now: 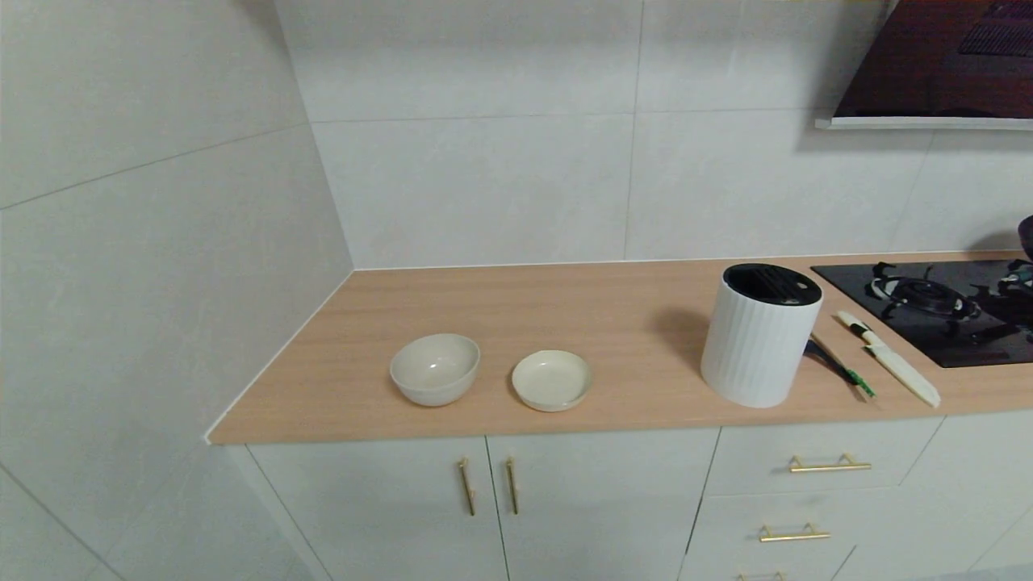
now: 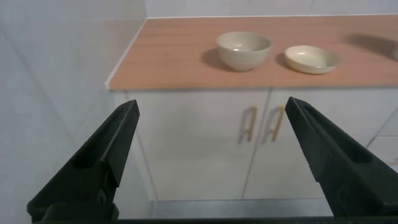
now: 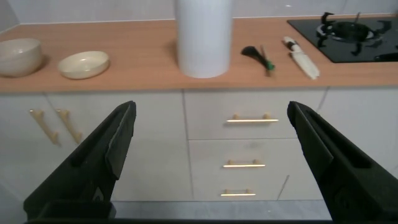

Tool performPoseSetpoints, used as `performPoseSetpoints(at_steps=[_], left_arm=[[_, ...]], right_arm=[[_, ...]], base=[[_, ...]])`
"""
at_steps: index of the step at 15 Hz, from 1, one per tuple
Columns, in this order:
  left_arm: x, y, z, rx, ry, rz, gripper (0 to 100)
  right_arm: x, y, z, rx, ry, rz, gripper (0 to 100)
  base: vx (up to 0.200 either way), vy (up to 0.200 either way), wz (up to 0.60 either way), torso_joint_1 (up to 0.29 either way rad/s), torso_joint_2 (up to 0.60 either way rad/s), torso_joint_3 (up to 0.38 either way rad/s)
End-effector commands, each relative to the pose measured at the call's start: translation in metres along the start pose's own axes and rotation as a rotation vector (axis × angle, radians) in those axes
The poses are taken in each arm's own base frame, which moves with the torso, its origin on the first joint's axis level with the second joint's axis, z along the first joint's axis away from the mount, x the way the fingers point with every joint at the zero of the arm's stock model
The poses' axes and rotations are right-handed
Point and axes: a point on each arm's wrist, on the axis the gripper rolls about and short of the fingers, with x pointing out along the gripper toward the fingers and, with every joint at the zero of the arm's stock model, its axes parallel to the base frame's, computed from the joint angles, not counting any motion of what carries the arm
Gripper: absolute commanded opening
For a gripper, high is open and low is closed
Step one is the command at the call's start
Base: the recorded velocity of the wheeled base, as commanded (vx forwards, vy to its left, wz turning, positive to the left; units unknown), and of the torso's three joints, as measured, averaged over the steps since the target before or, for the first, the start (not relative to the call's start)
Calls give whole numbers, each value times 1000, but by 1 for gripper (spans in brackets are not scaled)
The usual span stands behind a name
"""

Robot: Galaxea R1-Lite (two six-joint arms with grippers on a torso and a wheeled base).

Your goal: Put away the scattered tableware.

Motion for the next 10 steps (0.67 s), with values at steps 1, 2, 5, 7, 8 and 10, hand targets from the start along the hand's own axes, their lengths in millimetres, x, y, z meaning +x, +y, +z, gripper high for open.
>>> performPoseSetpoints(at_steps=[1, 2, 5, 7, 8, 10], left_arm=[[0, 0, 0, 0, -1, 1, 100], [0, 0, 0, 0, -1, 1, 100], [0, 0, 0, 1, 1, 1, 100], [0, 0, 0, 1, -1, 1, 100], [0, 0, 0, 1, -1, 1, 100], [0, 0, 0, 1, 1, 1, 100]], right_arm=[[0, 0, 0, 0, 0, 0, 100], [0, 0, 0, 0, 0, 0, 100], [0, 0, 0, 0, 0, 0, 100], [0, 0, 0, 0, 0, 0, 100], [0, 0, 0, -1, 0, 0, 100], [0, 0, 0, 0, 0, 0, 100]], base=[[0, 200, 0, 2, 2, 2], [0, 200, 0, 7, 7, 7], [0, 200, 0, 2, 5, -1], [0, 200, 0, 0, 2, 2], [0, 0, 0, 0, 0, 0], [0, 0, 0, 0, 0, 0]])
